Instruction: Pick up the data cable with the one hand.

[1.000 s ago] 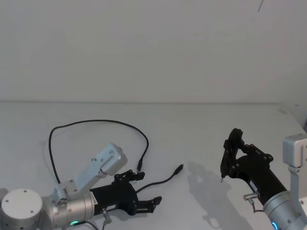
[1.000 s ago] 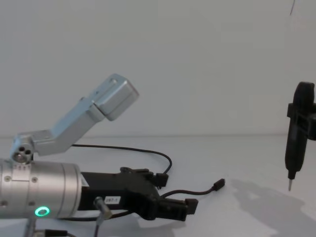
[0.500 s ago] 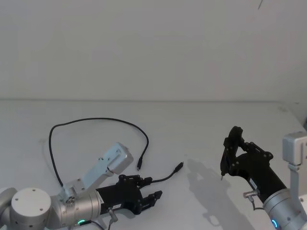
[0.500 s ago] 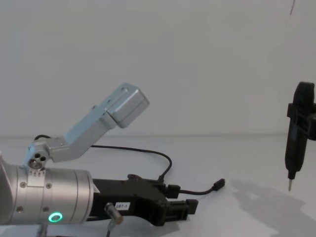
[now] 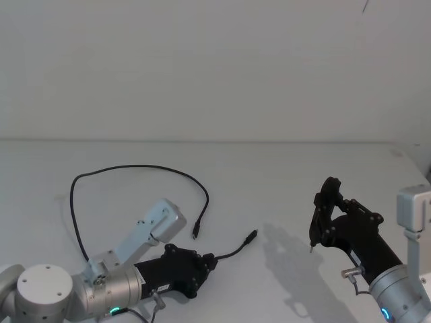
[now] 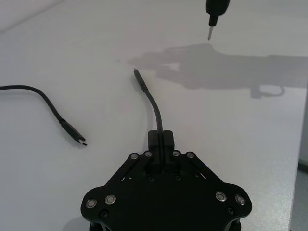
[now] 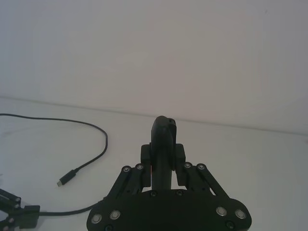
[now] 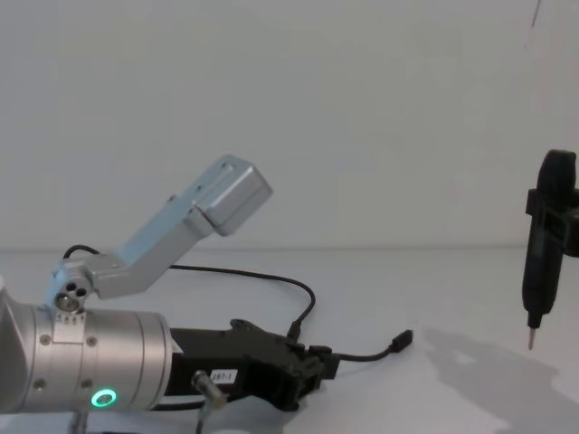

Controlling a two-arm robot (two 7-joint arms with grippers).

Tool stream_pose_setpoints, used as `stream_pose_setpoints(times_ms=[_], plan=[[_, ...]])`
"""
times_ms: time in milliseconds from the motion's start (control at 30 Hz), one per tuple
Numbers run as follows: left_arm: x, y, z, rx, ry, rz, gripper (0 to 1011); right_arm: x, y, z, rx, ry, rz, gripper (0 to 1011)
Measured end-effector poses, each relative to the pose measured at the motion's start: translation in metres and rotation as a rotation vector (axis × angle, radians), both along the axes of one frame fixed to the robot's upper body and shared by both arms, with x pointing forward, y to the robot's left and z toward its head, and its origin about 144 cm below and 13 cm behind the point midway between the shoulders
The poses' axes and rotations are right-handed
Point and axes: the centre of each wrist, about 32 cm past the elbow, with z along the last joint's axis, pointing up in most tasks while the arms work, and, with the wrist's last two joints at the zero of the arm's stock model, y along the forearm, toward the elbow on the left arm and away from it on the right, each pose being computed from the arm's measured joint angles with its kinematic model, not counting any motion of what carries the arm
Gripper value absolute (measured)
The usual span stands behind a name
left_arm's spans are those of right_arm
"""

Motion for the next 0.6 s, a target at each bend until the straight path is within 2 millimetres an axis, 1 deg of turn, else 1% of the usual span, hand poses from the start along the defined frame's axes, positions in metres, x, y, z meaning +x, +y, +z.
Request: stream_pose_setpoints(times_ms=[133, 300, 600], plan=[[0.0, 0.0, 0.002, -0.007, -0.008, 0.009, 47, 0.0, 0.0, 0.0, 0.0, 0.0, 0.0, 279], [0.0, 0.001, 0.01, -0.024, -0.029, 0.019, 47, 0.0, 0.0, 0.0, 0.0, 0.0, 0.0, 279], [0.001, 0.011, 0.028, -0.061, -0.053, 0.005, 47, 0.0, 0.0, 0.0, 0.0, 0.0, 0.0, 279]])
